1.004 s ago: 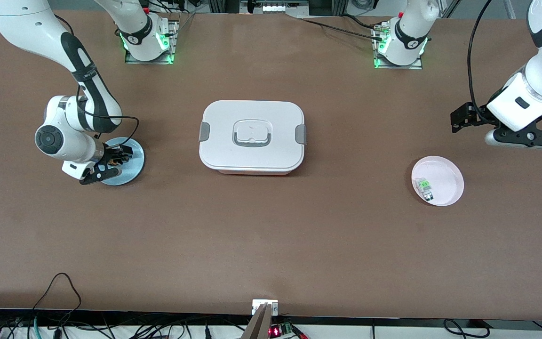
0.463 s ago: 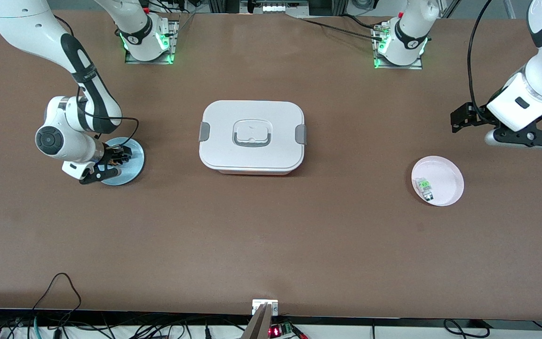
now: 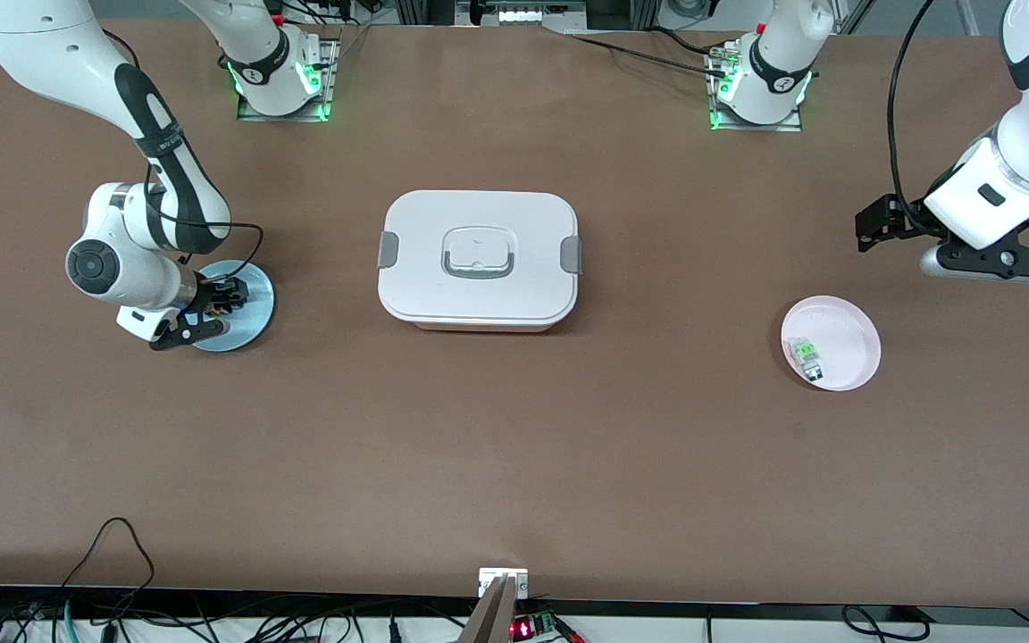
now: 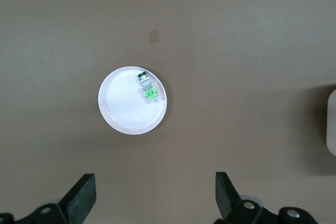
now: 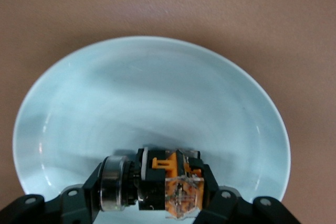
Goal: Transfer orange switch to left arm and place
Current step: 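Close the right gripper on the orange switch, then lift the switch over the box with the right gripper while the left gripper approaches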
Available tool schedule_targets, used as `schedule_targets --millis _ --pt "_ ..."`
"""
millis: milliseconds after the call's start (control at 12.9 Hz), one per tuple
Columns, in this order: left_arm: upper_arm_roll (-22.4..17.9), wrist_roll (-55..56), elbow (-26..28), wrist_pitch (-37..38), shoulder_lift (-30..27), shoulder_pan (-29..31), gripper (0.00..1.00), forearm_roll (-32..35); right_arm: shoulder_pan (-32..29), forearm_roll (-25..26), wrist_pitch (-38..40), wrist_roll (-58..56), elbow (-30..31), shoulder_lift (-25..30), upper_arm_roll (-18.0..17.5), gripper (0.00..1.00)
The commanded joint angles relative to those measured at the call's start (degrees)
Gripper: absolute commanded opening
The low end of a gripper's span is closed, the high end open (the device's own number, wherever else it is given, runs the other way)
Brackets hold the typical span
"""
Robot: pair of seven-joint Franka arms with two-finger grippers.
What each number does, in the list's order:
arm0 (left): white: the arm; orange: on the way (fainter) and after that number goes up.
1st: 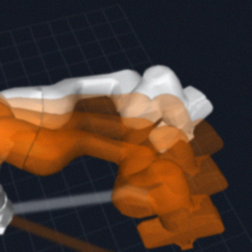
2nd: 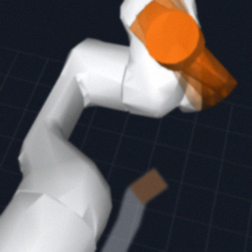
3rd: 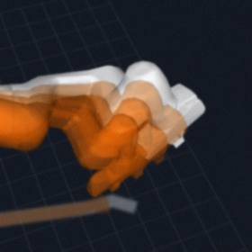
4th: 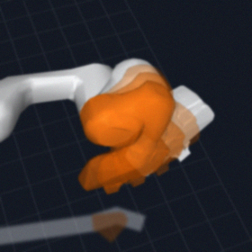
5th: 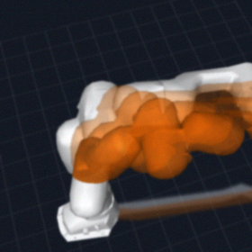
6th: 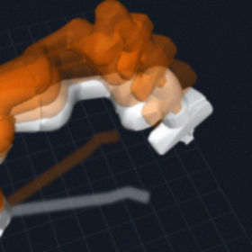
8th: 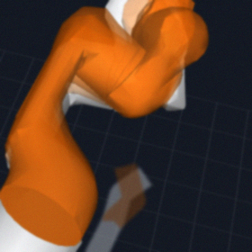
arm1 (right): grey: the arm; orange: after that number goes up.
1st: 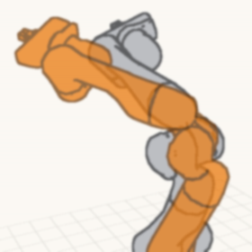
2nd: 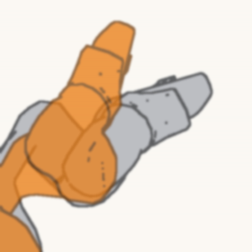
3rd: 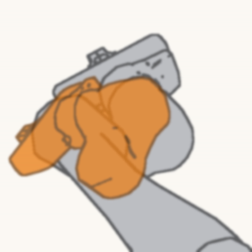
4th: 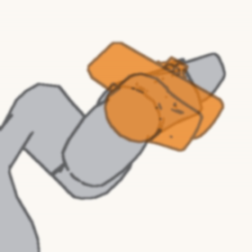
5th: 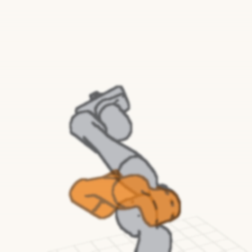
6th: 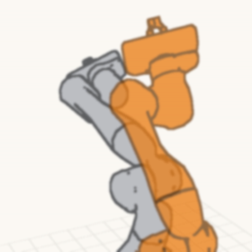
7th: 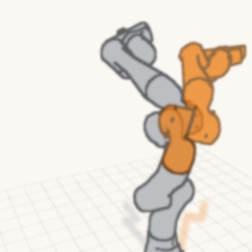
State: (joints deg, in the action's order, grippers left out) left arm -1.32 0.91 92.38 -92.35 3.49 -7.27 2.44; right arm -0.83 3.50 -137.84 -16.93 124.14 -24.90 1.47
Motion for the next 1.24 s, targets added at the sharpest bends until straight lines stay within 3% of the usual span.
schedule_targets --millis 0,386,541,849,1158 --pt "0.0 -0.64 -1.32 1.12 0.2 0.15 1.0 -0.25 -0.58 -0.68 1.96 -0.3 -0.56 2.56 -1.64 0.3" --pt "0.0 -0.73 -1.32 1.12 0.2 0.15 1.0 -0.25 -0.49 -0.6 7.74 -0.12 -3.28 9.33 -4.19 0.3" --pt "0.0 -0.73 -1.32 1.12 0.2 0.15 1.0 -0.25 -0.58 -0.86 16.06 0.66 -8.79 10.75 -6.47 0.3" --pt "0.08 -1.26 -1.41 0.94 0.2 0.15 1.0 -0.42 -0.58 -4.28 30.5 0.32 -22.51 10.93 -7.79 0.3" --pt "0.0 -1.26 -1.41 1.12 0.2 0.41 1.0 -2.61 -0.58 -5.33 33.16 -0.82 -28.24 12.41 -12.27 0.3"
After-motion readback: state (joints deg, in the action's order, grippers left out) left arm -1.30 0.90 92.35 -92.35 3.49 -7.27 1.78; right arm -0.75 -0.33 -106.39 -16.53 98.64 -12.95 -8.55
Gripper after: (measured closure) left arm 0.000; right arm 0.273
